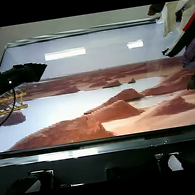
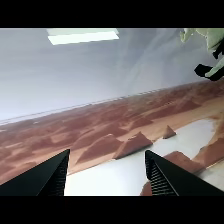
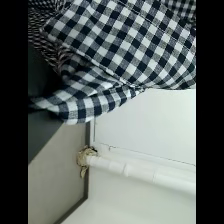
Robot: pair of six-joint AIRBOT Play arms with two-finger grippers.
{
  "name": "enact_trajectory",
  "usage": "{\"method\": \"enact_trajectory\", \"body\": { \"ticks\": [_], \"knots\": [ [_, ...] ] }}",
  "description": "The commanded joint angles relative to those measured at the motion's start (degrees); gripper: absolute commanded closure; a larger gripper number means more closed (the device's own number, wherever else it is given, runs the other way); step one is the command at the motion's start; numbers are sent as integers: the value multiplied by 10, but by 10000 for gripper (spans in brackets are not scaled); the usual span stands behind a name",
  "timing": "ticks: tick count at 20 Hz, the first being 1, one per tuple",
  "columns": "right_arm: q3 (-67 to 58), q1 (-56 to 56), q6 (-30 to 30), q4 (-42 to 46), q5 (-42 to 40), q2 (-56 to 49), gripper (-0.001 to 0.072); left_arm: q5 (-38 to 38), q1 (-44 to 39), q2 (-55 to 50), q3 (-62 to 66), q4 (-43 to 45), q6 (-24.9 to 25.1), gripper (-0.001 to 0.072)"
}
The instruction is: Fold the clothes and pants, and hang the long-sleeved shirts on hangers.
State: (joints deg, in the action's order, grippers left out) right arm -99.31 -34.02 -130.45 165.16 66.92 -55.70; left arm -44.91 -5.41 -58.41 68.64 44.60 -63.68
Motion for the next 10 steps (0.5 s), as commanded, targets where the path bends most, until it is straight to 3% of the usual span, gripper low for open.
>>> {"method": "enact_trajectory", "body": {
  "ticks": [1, 10],
  "knots": [
    [-1, -47, 7, -54, -8, -7, 692, 0, 0, 0, 0, 0, 0, 151],
    [-1, -60, 69, -156, 78, -7, 677, 0, 0, 0, 0, 0, 0, 151]
  ]
}}
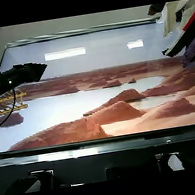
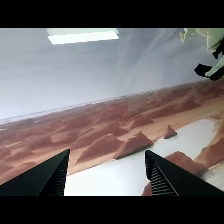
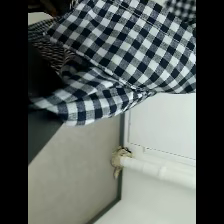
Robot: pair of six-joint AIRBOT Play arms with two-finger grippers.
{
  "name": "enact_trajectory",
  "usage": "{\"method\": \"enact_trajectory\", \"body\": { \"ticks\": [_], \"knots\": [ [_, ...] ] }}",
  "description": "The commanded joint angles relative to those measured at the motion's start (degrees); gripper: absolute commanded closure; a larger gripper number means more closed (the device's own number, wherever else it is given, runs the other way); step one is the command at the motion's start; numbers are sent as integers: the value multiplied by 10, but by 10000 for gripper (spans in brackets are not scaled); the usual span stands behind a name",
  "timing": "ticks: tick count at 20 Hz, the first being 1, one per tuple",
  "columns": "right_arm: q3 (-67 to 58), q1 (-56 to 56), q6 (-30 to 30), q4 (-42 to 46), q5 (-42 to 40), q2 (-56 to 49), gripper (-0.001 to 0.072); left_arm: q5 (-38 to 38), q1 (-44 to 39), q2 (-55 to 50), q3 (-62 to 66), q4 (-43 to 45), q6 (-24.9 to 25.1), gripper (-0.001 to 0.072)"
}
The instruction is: Fold the clothes and pants, and hang the long-sleeved shirts on hangers.
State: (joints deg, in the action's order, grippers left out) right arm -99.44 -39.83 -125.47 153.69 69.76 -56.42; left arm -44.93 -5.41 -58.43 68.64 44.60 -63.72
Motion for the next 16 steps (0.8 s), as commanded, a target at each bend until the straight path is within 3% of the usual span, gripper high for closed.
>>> {"method": "enact_trajectory", "body": {
  "ticks": [1, 3, 4, 7, 9, 10, 12, 14, 16],
  "knots": [
    [0, -2, 19, -48, 65, 2, 593, 0, 0, 0, 0, 0, 0, 151],
    [0, -2, 19, -55, 90, 13, 131, 0, 0, 0, 0, 0, 0, 151],
    [0, -2, 19, -54, 94, 23, 29, 0, 0, 0, 0, 0, -6, 150],
    [0, -2, 18, -56, 64, 71, 30, 0, 1, 3, 0, 0, -47, 150],
    [0, -2, 8, -85, -17, 116, 36, 0, 1, 7, 0, 0, -49, 150],
    [0, -2, -2, -123, -94, 140, 59, 0, 1, 9, 0, 0, -49, 150],
    [0, -2, 7, -251, -274, 171, 87, 0, 1, 15, 0, 0, -49, 150],
    [0, -2, 61, -439, -415, 165, 131, 0, 1, 23, 0, 0, -49, 151],
    [0, -2, 191, -708, -414, 128, 136, 0, 1, 28, 0, 5, -63, 180]
  ]
}}
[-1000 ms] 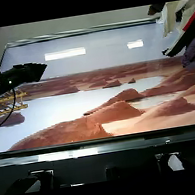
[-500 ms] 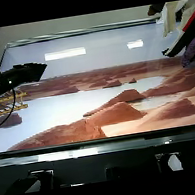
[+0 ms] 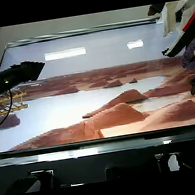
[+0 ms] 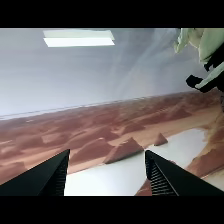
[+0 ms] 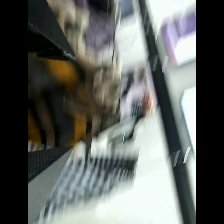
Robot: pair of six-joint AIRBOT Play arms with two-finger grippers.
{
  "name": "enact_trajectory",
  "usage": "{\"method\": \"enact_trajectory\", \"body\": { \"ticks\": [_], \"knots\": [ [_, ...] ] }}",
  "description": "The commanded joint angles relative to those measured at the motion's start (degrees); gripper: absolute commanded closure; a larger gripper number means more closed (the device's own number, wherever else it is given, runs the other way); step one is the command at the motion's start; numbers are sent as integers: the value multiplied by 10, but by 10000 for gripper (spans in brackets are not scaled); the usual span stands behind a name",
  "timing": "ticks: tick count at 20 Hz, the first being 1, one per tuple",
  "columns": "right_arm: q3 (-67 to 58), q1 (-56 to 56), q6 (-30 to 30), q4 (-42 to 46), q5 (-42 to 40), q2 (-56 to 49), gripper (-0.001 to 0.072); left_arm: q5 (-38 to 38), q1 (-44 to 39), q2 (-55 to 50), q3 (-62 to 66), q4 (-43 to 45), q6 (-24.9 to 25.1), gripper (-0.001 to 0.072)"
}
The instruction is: Fold the clothes and pants, and hang the long-sleeved shirts on hangers.
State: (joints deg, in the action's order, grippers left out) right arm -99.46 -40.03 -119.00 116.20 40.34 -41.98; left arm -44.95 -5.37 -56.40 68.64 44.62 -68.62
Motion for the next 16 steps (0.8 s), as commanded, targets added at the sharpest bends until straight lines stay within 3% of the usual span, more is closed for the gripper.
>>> {"method": "enact_trajectory", "body": {
  "ticks": [1, 2, 3, 4, 5, 6, 8, 13, 15, 16],
  "knots": [
    [0, 0, 230, -488, -61, -44, 177, 0, 0, 11, 0, 18, -31, 231],
    [0, 0, 335, -629, 20, -75, 214, -1, 0, 14, 0, 34, -46, 315],
    [0, 0, 436, -759, 125, -113, 236, -1, 0, 16, 0, 50, -55, 340],
    [0, 0, 485, -837, 221, -148, 272, -1, 0, 17, 0, 61, -56, 355],
    [0, 11, 486, -861, 307, -183, 461, -7, 0, 17, 0, 67, -55, 520],
    [0, 28, 486, -841, 369, -211, 606, -17, 0, 17, 0, 76, -55, 684],
    [2, 97, 456, -744, 445, -261, 675, -39, -1, 17, 0, 120, -56, 687],
    [2, 354, 433, -431, 432, -341, 687, -76, -1, 15, -5, 332, -191, 687],
    [2, 447, 431, -296, 416, -365, 686, -80, -1, 15, -12, 371, -195, 687],
    [2, 478, 431, -269, 416, -376, 686, -80, -1, 15, -12, 371, -195, 686]
  ]
}}
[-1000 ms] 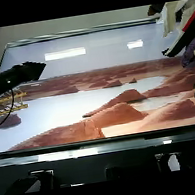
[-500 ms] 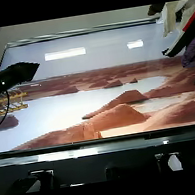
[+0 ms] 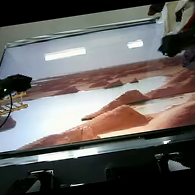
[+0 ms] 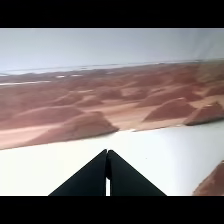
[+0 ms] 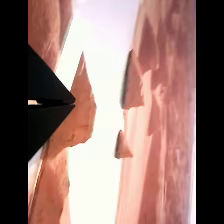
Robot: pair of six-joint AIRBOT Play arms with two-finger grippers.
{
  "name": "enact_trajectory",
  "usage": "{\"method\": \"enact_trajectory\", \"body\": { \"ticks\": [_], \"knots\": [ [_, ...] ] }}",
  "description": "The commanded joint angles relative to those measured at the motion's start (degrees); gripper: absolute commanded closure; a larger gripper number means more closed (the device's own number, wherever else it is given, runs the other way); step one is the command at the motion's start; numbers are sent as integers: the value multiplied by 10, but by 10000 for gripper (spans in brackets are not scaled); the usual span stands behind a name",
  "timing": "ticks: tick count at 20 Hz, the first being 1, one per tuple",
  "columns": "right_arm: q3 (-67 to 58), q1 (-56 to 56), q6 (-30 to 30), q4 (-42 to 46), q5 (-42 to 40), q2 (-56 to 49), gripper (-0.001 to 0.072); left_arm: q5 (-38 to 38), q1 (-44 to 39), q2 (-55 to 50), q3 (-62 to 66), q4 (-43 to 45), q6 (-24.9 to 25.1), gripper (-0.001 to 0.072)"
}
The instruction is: Fold the clothes and pants, and hang the long-sleeved shirts on hangers.
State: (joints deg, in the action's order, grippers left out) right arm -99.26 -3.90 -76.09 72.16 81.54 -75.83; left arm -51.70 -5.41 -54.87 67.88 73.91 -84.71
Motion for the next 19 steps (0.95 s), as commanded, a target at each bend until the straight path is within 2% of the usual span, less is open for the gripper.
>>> {"method": "enact_trajectory", "body": {
  "ticks": [1, 5, 19],
  "knots": [
    [0, 133, 2, 172, 4, -46, 685, -12, 0, 0, -4, 78, -34, 686],
    [0, 148, 2, 139, 10, -56, 682, -12, 0, 0, -4, 78, -34, 684],
    [0, 148, 2, 140, 10, -56, 682, -12, 0, 0, -4, 78, -34, 684]
  ]
}}
